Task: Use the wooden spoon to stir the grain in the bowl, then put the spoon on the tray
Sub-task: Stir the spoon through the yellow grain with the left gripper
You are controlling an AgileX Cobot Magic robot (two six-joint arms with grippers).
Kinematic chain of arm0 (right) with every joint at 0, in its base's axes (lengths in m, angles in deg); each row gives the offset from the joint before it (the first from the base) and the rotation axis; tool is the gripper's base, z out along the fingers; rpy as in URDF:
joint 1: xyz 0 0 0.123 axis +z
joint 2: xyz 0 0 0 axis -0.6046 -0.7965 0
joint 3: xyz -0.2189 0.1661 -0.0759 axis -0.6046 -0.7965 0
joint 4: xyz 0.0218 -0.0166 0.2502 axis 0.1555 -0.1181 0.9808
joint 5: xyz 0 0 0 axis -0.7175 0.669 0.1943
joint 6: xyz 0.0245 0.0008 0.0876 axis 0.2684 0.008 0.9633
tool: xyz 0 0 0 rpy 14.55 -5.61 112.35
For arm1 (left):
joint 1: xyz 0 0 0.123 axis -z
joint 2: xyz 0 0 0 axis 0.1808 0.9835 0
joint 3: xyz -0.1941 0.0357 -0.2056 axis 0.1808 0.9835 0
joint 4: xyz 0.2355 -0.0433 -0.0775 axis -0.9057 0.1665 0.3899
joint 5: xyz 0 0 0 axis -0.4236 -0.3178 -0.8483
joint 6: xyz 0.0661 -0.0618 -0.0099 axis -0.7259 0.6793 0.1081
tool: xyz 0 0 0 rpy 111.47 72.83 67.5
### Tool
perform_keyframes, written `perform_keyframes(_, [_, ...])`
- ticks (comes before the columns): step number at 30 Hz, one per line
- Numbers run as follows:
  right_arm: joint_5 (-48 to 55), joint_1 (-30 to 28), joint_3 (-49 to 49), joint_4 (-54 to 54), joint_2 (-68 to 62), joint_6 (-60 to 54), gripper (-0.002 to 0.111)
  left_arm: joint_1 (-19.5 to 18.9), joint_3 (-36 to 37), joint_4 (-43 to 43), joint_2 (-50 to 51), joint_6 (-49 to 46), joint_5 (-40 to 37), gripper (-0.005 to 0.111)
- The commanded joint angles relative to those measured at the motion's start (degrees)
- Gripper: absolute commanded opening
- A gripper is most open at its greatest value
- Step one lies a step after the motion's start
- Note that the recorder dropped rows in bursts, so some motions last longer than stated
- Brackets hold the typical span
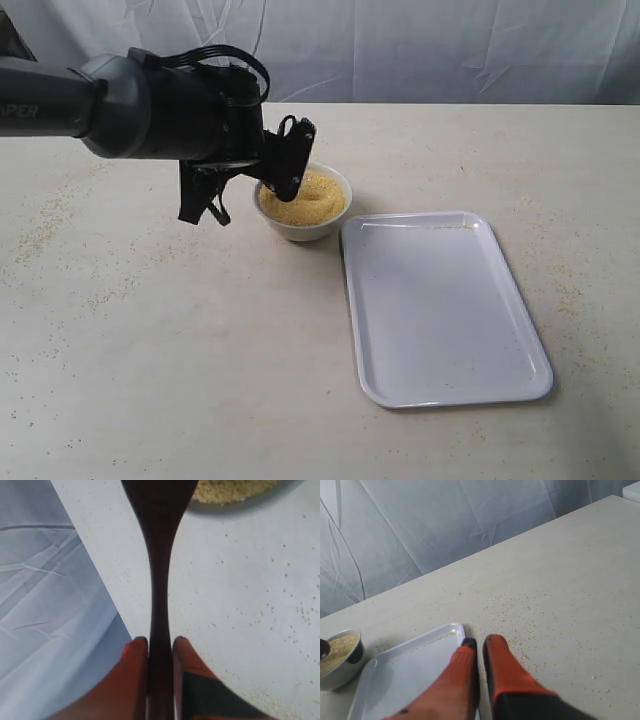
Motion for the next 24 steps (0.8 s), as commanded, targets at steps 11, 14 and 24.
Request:
perform_keyframes(11, [-0.5, -0.3, 0.0, -0.2, 0.4, -0.2, 0.008, -1.7, -6.6, -1.1, 7.6, 1.5, 5.0, 0.0])
perform_keyframes(14, [-0.5, -0.3, 0.0, -0.2, 0.4, -0.2, 0.008, -1.7, -6.6, -1.4, 8.2, 1.4, 3.6, 0.0])
perform_keyframes(24, [-0.5, -0.3, 0.0, -0.2, 0.4, -0.2, 0.008, -1.6, -6.6, 5.2, 8.3, -6.1, 3.9, 0.0])
